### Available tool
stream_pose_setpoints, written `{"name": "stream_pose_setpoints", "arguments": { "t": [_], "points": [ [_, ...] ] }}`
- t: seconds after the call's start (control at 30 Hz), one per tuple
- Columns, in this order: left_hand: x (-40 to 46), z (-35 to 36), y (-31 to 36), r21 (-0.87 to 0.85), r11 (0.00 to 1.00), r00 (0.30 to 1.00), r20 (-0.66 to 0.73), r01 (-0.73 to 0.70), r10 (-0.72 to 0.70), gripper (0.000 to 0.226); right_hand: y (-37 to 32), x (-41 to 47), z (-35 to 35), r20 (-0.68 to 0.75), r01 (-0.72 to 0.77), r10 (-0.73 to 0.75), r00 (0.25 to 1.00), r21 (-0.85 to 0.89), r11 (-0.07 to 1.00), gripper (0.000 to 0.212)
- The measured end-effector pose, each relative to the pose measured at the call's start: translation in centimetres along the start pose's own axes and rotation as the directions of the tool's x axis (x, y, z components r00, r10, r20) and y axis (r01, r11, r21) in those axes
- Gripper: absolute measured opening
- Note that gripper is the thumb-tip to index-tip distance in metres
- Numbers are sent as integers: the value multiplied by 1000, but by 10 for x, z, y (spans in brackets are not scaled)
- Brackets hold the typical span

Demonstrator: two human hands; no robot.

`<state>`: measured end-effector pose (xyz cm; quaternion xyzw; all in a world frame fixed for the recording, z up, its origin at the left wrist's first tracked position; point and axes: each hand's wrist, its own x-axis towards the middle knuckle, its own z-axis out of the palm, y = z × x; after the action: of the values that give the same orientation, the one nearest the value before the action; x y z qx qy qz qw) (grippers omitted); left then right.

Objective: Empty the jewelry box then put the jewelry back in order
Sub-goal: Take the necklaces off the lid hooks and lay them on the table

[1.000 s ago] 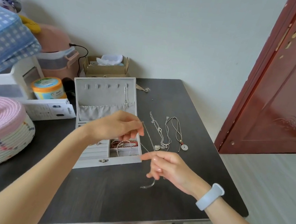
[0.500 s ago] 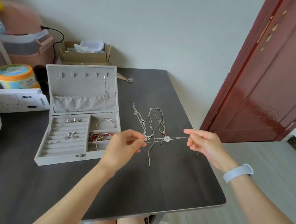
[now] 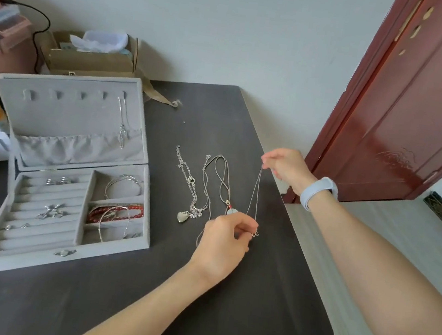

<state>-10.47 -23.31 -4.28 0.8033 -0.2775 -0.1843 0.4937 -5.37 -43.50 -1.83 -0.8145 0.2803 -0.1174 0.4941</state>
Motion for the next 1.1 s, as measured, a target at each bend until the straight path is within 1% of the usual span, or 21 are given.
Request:
{"name": "stream_pose_setpoints", "arguments": {
  "t": [0.07, 0.13, 0.2, 0.27, 0.3, 0.33, 0.43, 0.5, 0.6, 0.67, 0.73, 0.8, 0.83, 0.87, 0.9, 1.0, 1.1],
  "points": [
    [10, 4, -2, 120, 992, 999, -12, -35, 37, 25, -2, 17, 7, 44, 25, -23, 999, -40, 999, 17],
    [17, 8, -4, 291, 951, 993, -28, -105, 118, 25, -1, 32, 14, 99, 53, -44, 994, -96, 994, 19],
    [23, 9, -6, 452, 862, 964, -18, -229, 266, 23, 1, 45, 21, 146, 94, -72, 987, -154, 984, 20],
    [30, 9, -16, 546, 765, 913, 1, -343, 409, 19, 3, 55, 27, 180, 142, -108, 978, -189, 972, 19],
    [33, 9, -24, 576, 716, 881, 14, -394, 473, 18, 3, 59, 30, 192, 168, -129, 973, -202, 965, 19],
    [34, 9, -30, 595, 677, 860, 47, -433, 509, 20, 3, 63, 32, 200, 197, -154, 968, -219, 956, 18],
    [35, 5, -36, 641, 585, 820, 126, -497, 559, 29, 4, 71, 35, 177, 284, -244, 954, -255, 924, 18],
    [35, 2, -36, 649, 564, 809, 142, -511, 570, 28, 8, 69, 35, 99, 330, -315, 944, -265, 906, 22],
    [35, 1, -39, 651, 554, 798, 137, -519, 587, 31, 19, 55, 29, -46, 388, -422, 906, -311, 868, 30],
    [34, 1, -40, 665, 538, 793, 137, -518, 594, 34, 28, 43, 23, -38, 401, -450, 892, -394, 827, 33],
    [33, 2, -41, 668, 531, 785, 133, -522, 605, 35, 36, 31, 20, 55, 380, -420, 906, -541, 751, 35],
    [32, 2, -41, 662, 525, 776, 138, -534, 615, 34, 39, 23, 20, 160, 347, -336, 928, -701, 623, 41],
    [32, 2, -42, 659, 524, 773, 142, -540, 618, 34, 39, 22, 22, 206, 347, -297, 932, -747, 568, 43],
    [32, 1, -43, 655, 525, 773, 147, -543, 616, 34, 37, 23, 23, 244, 353, -264, 933, -764, 541, 45],
    [32, 1, -44, 650, 530, 776, 152, -545, 612, 34, 34, 26, 26, 273, 357, -231, 934, -761, 542, 46],
    [32, -1, -44, 632, 554, 791, 163, -542, 589, 34, 25, 42, 33, 346, 345, -119, 931, -721, 601, 47],
    [31, -1, -43, 618, 570, 801, 174, -541, 572, 34, 16, 55, 36, 432, 394, -81, 898, -710, 583, 47]
  ]
}}
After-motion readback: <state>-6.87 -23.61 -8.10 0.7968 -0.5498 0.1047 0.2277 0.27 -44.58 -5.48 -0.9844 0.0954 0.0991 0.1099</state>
